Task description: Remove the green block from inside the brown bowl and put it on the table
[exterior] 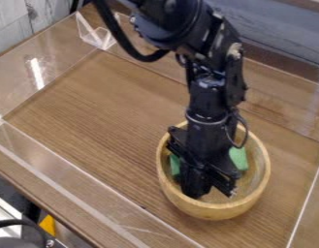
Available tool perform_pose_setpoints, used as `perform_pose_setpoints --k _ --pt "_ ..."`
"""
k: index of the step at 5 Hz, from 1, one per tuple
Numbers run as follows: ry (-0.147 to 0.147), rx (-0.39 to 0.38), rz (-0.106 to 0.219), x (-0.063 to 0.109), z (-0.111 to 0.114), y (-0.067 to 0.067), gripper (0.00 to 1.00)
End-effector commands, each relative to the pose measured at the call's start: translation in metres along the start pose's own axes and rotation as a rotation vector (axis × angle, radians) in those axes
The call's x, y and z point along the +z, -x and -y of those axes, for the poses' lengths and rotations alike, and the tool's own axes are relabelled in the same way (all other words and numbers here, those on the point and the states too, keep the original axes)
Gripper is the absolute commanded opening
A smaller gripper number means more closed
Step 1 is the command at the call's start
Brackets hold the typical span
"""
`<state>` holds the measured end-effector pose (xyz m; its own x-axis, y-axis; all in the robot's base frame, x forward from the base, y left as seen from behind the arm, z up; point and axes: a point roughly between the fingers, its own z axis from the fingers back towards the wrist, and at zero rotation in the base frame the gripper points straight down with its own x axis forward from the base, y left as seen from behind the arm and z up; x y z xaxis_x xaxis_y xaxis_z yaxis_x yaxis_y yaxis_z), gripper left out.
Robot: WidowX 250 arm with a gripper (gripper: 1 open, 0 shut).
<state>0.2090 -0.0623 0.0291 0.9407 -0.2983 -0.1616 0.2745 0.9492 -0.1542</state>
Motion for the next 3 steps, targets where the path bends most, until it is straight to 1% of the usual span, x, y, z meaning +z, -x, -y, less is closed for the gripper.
perform_pose_setpoints --k 1,3 --pt "0.006 0.014 0.029 0.0036 -0.0076 -0.0036 0.0" --pt "0.029 0.124 0.045 0.0124 -0.0098 0.003 0.0"
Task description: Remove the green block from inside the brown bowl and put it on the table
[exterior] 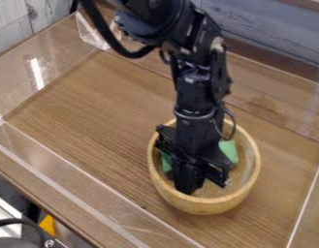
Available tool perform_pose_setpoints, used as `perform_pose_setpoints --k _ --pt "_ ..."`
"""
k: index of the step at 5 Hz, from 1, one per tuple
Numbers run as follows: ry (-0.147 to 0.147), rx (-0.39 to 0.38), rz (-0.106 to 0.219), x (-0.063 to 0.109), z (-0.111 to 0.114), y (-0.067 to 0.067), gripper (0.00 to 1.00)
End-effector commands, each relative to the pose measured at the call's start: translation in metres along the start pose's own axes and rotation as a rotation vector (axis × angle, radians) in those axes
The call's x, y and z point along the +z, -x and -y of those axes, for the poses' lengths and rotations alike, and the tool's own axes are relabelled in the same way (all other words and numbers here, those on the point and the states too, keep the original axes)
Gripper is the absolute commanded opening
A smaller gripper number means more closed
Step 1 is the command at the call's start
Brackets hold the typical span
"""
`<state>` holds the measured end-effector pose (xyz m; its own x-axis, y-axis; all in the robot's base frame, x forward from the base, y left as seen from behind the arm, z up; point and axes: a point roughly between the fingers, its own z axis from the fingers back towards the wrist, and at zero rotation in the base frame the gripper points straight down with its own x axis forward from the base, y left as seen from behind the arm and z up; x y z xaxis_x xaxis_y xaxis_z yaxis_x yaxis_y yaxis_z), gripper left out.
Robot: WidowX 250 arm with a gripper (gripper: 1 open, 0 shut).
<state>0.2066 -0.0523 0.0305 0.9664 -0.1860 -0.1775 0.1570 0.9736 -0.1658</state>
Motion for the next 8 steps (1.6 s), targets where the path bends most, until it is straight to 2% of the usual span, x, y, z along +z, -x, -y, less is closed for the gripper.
perform_pose_setpoints --k 1,2,4,6,8 --pt "0.009 0.032 0.046 0.013 -0.006 0.005 0.0" --pt "0.02 0.054 0.05 0.014 -0.009 0.012 0.0" --pt "0.017 -0.004 0.042 0.014 -0.014 0.001 0.0" --pt "0.038 0.074 0.059 0.027 0.01 0.008 0.0" --pt "0.042 0.06 0.066 0.036 0.006 0.0 0.0"
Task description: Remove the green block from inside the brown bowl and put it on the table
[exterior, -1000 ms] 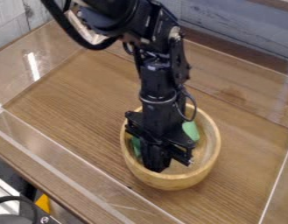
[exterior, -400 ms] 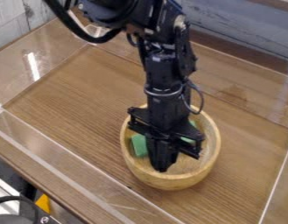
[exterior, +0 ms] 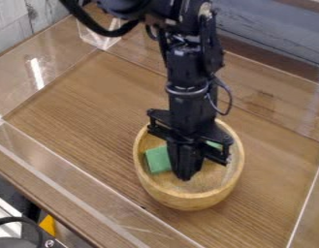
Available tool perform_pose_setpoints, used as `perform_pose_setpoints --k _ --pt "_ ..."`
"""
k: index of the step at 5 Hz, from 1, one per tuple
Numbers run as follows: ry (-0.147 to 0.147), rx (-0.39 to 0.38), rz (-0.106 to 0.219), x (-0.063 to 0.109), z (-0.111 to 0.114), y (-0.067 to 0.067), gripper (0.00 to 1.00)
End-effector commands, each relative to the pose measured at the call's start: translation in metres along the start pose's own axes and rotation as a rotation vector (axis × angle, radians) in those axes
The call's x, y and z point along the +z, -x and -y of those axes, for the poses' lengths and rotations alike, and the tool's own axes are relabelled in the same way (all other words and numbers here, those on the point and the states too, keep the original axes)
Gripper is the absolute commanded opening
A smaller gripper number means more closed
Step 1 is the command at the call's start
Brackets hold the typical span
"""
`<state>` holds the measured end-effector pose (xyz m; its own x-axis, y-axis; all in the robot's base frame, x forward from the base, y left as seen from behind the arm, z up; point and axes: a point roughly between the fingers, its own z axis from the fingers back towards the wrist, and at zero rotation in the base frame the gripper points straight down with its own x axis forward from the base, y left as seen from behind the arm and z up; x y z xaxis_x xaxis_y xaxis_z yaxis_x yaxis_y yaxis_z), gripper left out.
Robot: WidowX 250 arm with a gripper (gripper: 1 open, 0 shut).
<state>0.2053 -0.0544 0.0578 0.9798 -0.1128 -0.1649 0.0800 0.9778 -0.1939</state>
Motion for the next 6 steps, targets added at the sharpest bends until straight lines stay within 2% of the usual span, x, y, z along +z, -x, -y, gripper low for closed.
perform_pose_setpoints --k 1,3,4,5,6 --pt "0.007 -0.002 0.047 0.015 0.007 -0.007 0.0" --pt "0.015 -0.001 0.053 0.029 0.012 -0.01 0.0" --pt "0.02 0.018 0.072 0.041 0.008 -0.01 0.0" --pt "0.03 0.046 0.116 0.07 -0.003 -0.008 0.0" --pt "0.022 0.061 0.165 0.124 -0.031 -0.008 0.0"
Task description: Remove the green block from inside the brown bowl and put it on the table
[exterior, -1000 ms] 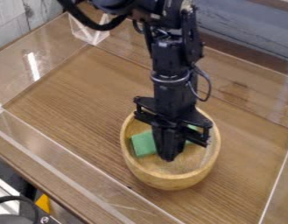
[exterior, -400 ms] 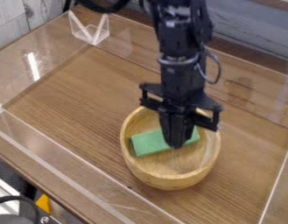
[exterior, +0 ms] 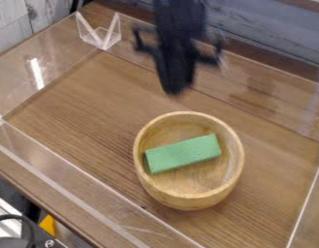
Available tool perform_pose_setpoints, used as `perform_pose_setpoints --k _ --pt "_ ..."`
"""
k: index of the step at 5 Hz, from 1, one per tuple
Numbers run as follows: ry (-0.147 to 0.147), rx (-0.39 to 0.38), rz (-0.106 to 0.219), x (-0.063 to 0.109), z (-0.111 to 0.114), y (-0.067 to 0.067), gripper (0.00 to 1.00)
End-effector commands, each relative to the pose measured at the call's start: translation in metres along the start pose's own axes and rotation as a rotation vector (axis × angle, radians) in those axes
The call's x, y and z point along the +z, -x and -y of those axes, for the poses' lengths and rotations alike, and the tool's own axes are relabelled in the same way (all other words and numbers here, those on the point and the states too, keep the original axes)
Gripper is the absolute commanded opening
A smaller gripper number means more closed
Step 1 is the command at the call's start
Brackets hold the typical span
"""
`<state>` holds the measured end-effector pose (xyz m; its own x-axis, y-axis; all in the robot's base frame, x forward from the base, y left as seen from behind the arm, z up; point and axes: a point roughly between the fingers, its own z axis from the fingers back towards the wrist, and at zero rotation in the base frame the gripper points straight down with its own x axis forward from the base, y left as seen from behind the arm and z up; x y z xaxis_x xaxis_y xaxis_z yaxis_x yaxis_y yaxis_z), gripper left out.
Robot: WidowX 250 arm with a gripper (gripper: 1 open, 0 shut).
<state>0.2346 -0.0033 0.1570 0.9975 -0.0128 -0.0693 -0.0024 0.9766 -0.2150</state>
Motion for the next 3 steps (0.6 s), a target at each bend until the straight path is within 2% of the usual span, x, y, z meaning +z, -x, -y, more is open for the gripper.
perform_pose_setpoints --k 1,3 --pt "-0.034 -0.035 0.053 0.034 -0.029 -0.002 0.0" --pt "-0.086 -0.079 0.01 -0.008 -0.007 -0.006 0.0"
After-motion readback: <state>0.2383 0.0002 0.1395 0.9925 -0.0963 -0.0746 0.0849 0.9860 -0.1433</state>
